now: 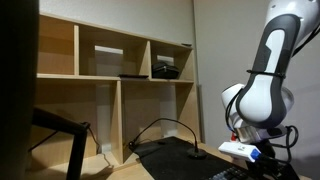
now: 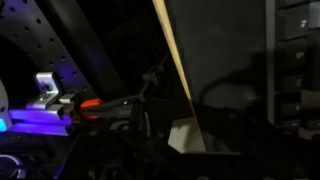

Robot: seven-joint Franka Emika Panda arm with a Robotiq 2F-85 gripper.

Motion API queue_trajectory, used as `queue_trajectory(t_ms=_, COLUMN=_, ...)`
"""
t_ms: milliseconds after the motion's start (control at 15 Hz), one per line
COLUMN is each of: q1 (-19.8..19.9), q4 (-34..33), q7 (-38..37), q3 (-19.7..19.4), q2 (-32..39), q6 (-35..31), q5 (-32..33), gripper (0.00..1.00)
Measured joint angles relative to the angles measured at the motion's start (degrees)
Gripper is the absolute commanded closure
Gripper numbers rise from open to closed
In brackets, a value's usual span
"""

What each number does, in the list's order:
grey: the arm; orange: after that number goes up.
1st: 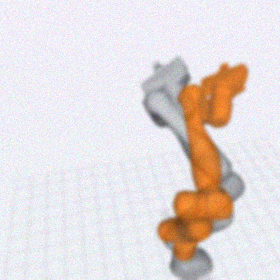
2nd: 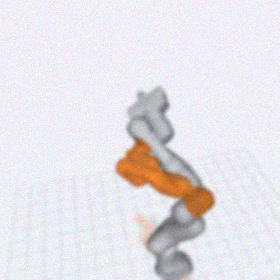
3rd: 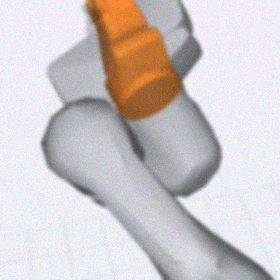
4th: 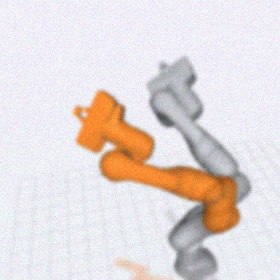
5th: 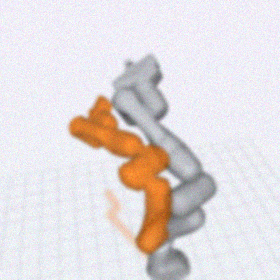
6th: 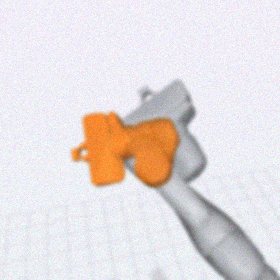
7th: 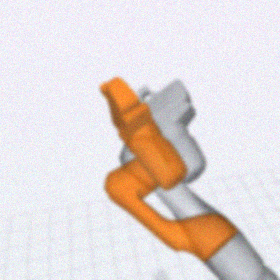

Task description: Press on the keyboard

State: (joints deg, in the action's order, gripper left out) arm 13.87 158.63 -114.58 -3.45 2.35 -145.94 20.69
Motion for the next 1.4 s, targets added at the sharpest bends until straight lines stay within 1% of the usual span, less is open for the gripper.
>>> queue_trajectory(t_ms=200, q1=-2.5, q4=-1.3, q7=-6.0, q3=-2.7, q2=3.4, q6=-5.5, q5=2.6, gripper=0.00)
queue_trajectory(t_ms=400, q1=-4.6, q4=-2.4, q7=-11.6, q3=-6.3, q2=4.4, q6=-8.3, q5=7.2, gripper=0.00)
queue_trajectory(t_ms=733, q1=-5.2, q4=-2.6, q7=-12.2, q3=-7.1, q2=4.4, q6=-8.7, q5=7.6, gripper=0.00)
queue_trajectory(t_ms=1000, q1=-6.3, q4=-2.6, q7=-12.2, q3=-7.5, q2=4.6, q6=-8.7, q5=6.5, gripper=0.00)
queue_trajectory(t_ms=1400, q1=-7.7, q4=-3.7, q7=-12.5, q3=-8.2, q2=7.6, q6=-8.6, q5=4.6, gripper=0.00)
